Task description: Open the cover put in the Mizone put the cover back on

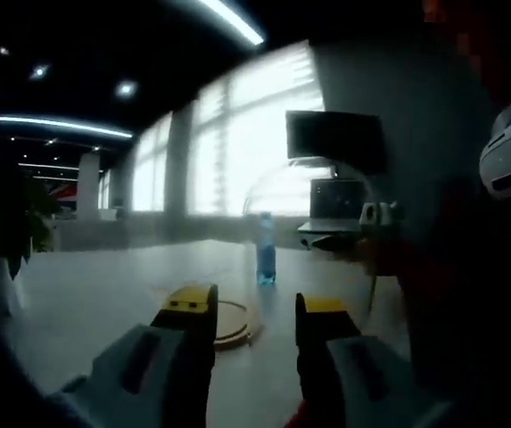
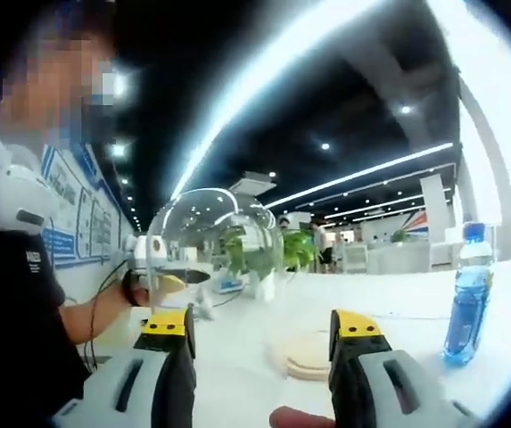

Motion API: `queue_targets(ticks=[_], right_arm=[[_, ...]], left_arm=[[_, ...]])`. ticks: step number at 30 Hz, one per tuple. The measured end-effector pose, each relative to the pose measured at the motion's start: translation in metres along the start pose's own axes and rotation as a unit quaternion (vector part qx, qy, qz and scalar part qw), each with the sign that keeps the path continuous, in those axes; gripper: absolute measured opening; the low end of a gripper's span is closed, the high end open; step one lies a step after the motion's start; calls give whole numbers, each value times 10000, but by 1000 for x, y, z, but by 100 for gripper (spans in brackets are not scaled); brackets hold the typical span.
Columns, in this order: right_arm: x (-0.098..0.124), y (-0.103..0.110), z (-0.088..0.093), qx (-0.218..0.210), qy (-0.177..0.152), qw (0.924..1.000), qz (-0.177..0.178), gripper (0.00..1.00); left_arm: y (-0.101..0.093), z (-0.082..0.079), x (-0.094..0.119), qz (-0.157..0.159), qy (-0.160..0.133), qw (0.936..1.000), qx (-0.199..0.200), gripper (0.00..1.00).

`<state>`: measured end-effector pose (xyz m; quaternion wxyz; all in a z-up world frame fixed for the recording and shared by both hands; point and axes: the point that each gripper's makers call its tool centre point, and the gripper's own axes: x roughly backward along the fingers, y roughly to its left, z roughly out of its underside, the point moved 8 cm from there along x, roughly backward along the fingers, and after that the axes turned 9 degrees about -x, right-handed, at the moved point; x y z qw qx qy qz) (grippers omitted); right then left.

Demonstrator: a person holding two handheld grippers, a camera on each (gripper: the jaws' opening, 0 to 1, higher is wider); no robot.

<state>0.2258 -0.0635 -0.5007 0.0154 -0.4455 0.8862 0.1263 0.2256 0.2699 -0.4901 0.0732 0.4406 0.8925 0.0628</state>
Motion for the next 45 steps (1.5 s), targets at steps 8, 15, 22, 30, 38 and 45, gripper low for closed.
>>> queue_targets(ticks=[8, 15, 22, 30, 38, 45], right_arm=[[3, -7, 0, 330, 154, 9972, 647, 39], [0, -8, 3, 691, 399, 9908, 1092, 32], [2, -20, 3, 454, 345, 9864, 1543, 31], [1, -22, 9, 857, 354, 9809, 1710, 19], [2, -28, 2, 603, -108, 9813, 1826, 9], [-2, -28, 8, 835, 128, 9792, 1844, 9]], left_arm=[[4, 4, -2, -148, 209, 9996, 87, 21], [11, 12, -7, -440, 335, 9983, 196, 21], [18, 19, -7, -718, 429, 9957, 396, 19], [22, 21, -11, -685, 412, 9965, 262, 12], [28, 18, -11, -1143, 125, 9933, 119, 7], [33, 16, -11, -1222, -3, 9923, 193, 11]])
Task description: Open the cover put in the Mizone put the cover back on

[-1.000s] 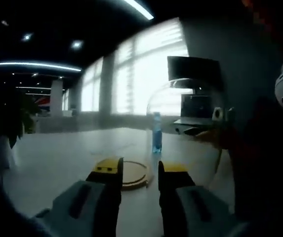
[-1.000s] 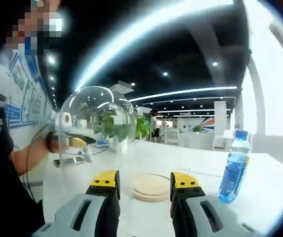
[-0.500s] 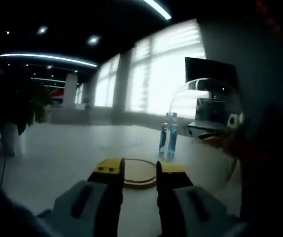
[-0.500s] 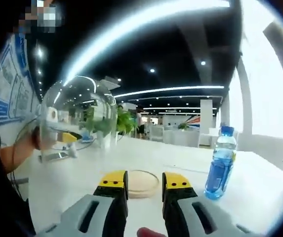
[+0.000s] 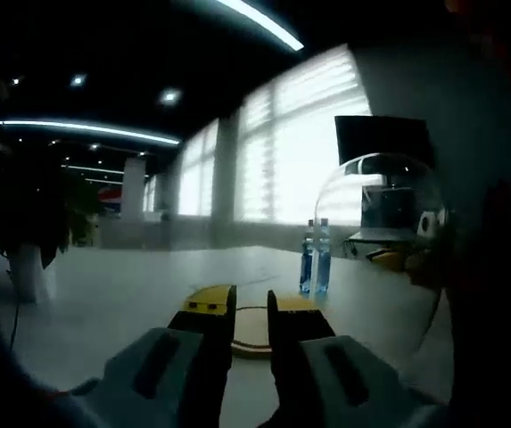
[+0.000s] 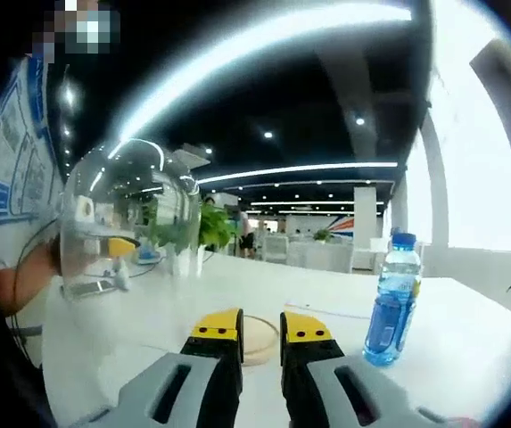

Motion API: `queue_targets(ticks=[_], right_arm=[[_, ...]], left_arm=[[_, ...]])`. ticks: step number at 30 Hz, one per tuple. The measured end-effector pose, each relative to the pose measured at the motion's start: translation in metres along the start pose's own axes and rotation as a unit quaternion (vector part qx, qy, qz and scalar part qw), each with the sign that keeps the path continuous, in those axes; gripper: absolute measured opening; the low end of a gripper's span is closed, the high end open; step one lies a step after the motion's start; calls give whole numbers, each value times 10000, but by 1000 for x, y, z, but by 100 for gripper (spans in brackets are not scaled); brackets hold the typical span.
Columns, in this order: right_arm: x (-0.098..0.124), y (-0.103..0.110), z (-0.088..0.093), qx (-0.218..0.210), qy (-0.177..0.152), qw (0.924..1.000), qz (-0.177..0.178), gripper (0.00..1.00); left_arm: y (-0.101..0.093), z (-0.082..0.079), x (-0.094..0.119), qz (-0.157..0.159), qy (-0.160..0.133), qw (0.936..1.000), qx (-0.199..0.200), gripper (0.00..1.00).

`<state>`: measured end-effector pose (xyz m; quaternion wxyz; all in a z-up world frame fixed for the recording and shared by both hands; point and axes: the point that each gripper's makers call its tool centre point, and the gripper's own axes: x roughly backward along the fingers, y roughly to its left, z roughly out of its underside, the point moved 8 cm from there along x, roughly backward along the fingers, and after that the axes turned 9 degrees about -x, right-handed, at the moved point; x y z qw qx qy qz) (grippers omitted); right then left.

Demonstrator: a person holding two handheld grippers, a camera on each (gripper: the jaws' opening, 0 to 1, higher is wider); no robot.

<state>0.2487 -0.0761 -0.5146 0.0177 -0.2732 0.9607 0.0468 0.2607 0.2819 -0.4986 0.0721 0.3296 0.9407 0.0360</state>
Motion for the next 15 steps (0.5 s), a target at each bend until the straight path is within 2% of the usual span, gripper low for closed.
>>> queue_targets(ticks=[5, 9, 15], right_arm=[[-2, -3, 2, -88, -35, 9999, 60, 9], [-4, -7, 2, -260, -148, 9994, 162, 9], [-11, -8, 10, -34, -78, 9998, 178, 9]], left_arm=[[0, 3, -5, -43, 71, 9999, -89, 11], [5, 4, -7, -271, -59, 9996, -31, 13], [4, 6, -8, -386, -90, 9991, -118, 12]])
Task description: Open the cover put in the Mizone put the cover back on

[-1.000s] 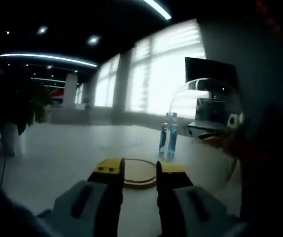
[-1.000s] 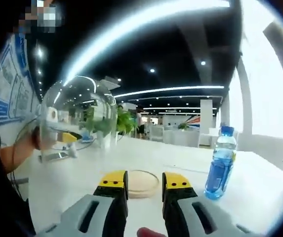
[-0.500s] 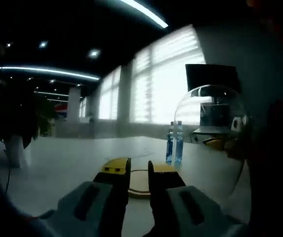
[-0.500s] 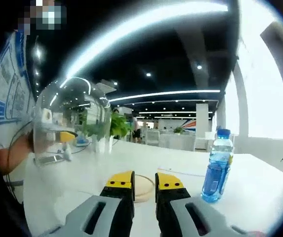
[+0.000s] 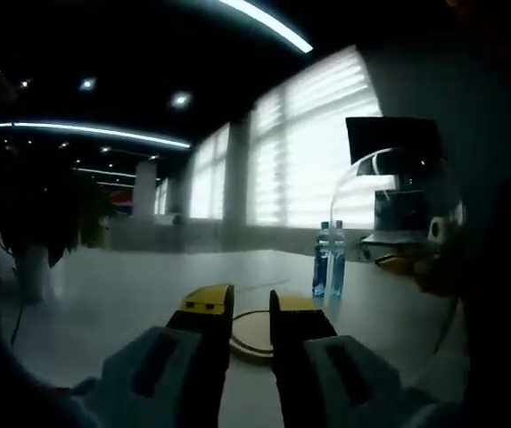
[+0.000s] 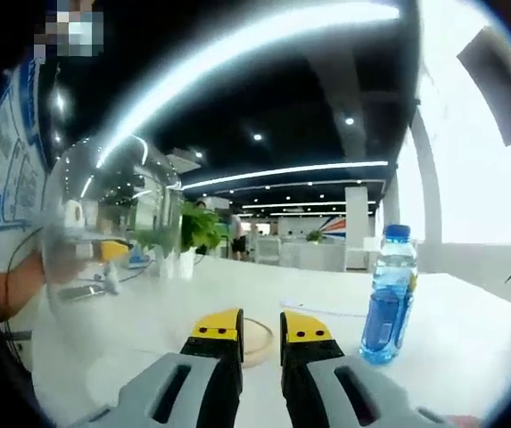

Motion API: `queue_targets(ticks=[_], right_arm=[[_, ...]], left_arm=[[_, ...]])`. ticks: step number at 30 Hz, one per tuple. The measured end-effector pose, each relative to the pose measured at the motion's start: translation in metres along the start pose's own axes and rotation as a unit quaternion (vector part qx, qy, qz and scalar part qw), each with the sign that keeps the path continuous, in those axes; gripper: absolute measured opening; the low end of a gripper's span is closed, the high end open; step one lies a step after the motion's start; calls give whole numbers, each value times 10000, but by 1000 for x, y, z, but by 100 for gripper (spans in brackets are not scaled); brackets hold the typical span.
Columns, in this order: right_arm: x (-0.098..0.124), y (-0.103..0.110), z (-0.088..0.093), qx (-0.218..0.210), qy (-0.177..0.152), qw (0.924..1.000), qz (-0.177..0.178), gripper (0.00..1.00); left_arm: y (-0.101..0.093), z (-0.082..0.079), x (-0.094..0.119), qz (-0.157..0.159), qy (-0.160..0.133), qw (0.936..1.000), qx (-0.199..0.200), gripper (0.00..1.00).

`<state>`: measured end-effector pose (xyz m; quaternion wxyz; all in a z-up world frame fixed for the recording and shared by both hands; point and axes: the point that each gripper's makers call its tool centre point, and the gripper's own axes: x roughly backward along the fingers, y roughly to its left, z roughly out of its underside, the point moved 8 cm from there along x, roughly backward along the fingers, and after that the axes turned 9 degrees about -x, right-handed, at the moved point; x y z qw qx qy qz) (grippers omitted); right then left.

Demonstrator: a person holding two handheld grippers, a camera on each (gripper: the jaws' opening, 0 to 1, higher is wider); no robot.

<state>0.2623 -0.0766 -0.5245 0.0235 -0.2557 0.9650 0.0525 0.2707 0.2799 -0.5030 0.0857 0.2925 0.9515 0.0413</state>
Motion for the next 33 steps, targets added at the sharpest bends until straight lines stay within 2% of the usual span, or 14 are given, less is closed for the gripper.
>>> queue_targets(ticks=[4, 8, 11, 13, 14, 15, 17, 18, 19, 23, 26, 28, 30, 33], right_arm=[[-1, 0, 2, -81, 58, 10000, -2, 8], [-2, -1, 1, -178, 28, 9998, 8, 8], [-2, -2, -1, -254, -26, 9997, -5, 8], [-3, -2, -2, -267, -67, 9996, 22, 8], [-3, -2, -2, -250, -69, 9997, 28, 8], [-4, -3, -2, -273, -82, 9996, 58, 8], [-5, -5, -2, -327, -95, 9994, 108, 7], [-5, -6, -2, -352, -102, 9993, 118, 5], [-5, -6, -2, -367, -108, 9992, 139, 5], [-6, -7, -3, -397, -122, 9990, 178, 2], [-6, -5, -2, -377, -91, 9992, 114, 3], [-6, -4, -1, -331, -88, 9994, 102, 3], [-6, -3, 1, -94, -63, 9999, 65, 4], [-6, 2, 4, 191, 20, 9998, -36, 11]], left_arm=[[-1, 4, -2, 12, 302, 9991, -295, 9], [-1, 5, -3, 60, 315, 9987, -387, 9], [-6, 2, -4, 36, 136, 9998, 170, 9], [-2, 3, -5, -102, 185, 9990, 394, 9], [-2, 5, -6, -113, 198, 9994, 275, 9], [0, 5, -7, -269, 118, 9994, 174, 8], [1, 4, -6, -587, 98, 9979, 243, 0], [1, 2, -5, -667, -7, 9974, 260, 0], [1, 2, -4, -676, 20, 9972, 304, 0], [3, 4, -5, -661, 80, 9975, 247, 0], [1, 9, -6, -491, 299, 9983, 135, 0], [-1, 7, -5, -421, 242, 9988, 75, 6], [-9, 5, -5, -346, 236, 9991, 3, 7], [-8, 4, -6, -261, 207, 9994, -66, 9]])
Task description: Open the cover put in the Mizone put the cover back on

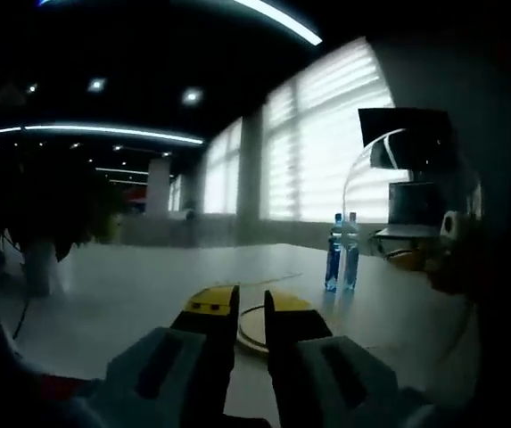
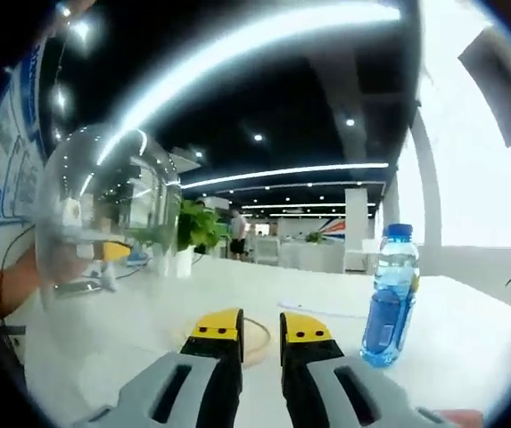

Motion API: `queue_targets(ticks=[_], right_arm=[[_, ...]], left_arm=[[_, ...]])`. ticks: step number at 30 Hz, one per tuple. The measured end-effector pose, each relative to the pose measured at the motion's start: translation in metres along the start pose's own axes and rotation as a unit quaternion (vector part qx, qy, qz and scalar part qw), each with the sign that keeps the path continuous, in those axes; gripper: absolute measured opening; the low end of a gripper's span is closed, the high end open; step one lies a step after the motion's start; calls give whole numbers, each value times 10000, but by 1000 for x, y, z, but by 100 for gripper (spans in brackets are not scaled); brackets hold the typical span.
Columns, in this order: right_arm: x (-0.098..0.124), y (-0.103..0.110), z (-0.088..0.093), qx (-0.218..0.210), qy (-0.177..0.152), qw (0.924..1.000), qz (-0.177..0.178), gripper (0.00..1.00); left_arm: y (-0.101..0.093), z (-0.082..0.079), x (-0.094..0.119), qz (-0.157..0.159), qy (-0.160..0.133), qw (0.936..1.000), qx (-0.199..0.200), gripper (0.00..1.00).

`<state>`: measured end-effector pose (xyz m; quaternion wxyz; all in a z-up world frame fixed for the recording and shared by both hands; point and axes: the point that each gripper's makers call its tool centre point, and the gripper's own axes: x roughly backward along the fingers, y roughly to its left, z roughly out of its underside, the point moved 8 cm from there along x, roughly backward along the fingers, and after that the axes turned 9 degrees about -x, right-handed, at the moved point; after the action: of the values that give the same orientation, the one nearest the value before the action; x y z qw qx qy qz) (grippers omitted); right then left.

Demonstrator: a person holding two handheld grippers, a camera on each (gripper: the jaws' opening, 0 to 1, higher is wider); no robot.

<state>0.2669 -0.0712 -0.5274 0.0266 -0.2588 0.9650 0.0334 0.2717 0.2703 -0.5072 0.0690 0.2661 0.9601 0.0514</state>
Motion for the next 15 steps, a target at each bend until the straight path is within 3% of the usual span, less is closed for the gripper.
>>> queue_targets(ticks=[9, 15], right_arm=[[0, 3, 3, 62, 71, 9999, -76, 17], [0, 1, 6, -114, 53, 9999, -34, 18]], left_arm=[[3, 6, 0, 55, 138, 9996, -242, 10], [7, 9, -2, 207, 95, 9995, -202, 17]])
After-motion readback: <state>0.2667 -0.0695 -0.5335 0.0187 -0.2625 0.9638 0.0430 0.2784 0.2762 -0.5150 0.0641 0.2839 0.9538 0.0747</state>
